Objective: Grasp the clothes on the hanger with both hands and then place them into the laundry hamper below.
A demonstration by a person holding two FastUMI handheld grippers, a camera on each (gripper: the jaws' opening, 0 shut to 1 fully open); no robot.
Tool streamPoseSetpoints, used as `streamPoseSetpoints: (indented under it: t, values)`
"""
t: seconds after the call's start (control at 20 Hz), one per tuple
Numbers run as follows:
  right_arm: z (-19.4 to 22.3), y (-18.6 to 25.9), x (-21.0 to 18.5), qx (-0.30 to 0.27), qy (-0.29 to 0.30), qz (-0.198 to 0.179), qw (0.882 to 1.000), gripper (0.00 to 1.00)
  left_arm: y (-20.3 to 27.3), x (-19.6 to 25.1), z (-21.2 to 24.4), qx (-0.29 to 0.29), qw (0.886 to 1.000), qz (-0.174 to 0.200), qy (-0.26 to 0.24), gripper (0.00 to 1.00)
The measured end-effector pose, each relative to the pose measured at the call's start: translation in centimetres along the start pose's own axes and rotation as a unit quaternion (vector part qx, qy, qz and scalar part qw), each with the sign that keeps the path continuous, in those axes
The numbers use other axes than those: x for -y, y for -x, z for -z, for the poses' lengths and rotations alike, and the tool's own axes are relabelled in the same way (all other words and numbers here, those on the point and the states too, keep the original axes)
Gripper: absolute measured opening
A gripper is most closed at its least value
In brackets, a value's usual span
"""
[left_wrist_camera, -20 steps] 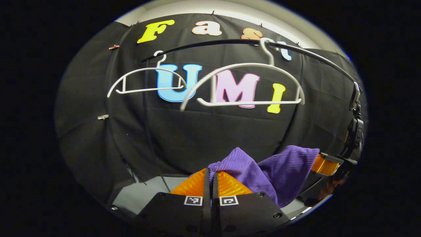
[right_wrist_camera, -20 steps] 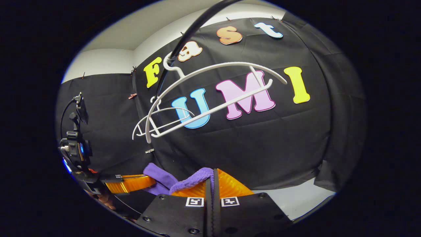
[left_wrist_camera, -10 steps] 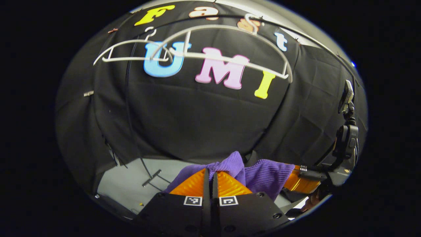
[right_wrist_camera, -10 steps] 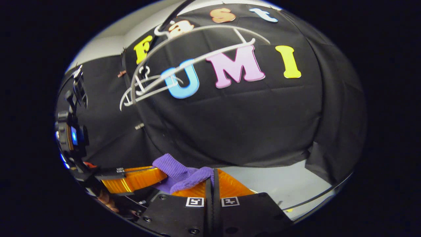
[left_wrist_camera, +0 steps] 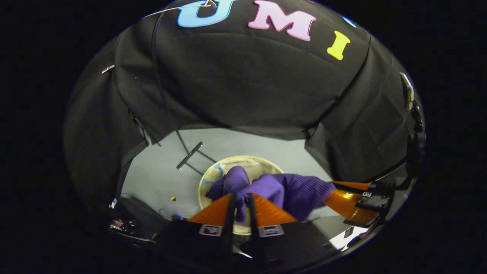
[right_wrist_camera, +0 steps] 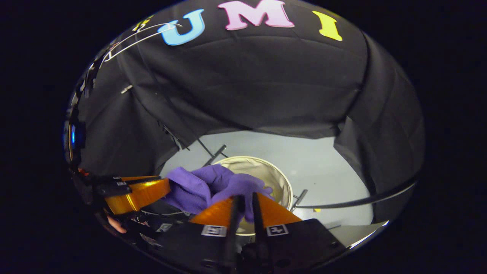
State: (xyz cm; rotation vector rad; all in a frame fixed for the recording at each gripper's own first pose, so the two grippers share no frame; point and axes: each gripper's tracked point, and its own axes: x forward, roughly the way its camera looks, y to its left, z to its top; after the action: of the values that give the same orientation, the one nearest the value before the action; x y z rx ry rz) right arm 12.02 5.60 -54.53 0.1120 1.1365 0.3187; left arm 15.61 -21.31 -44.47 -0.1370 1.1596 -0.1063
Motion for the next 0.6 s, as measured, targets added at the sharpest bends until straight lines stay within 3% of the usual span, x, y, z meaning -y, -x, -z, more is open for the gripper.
streamPoseSetpoints:
  t: [0.1, 0.15, 0.2, 0.3, 0.55, 0.6]
  values:
    - [-0.6, 0.6, 0.5, 0.007, 0.009, 0.010, 1.000, 0.84, 0.0, 0.0, -0.2, -0.008, 1.000, -0.015, -0.017, 0.71]
    - [-1.1, 0.9, 0.9, 0.013, 0.009, 0.019, 1.000, 0.89, 0.0, 0.2, -0.2, -0.007, 1.000, -0.016, -0.021, 0.93]
    - [-1.6, 1.3, 1.1, 0.020, 0.006, 0.025, 0.999, 0.87, -0.3, 0.1, 0.2, -0.003, 1.000, -0.016, -0.019, 0.92]
    - [-2.9, 2.8, 1.1, 0.035, -0.001, 0.036, 0.999, 0.91, 0.5, 0.2, 0.1, 0.010, 1.000, -0.006, -0.013, 0.89]
    - [-8.7, 9.3, -0.6, 0.118, 0.013, 0.052, 0.992, 0.96, 7.1, 0.7, -4.9, 0.090, 0.996, 0.011, -0.015, 0.95]
    - [-10.0, 11.0, -0.9, 0.139, 0.017, 0.056, 0.989, 0.96, 8.6, 0.6, -6.0, 0.111, 0.994, 0.011, -0.020, 0.92]
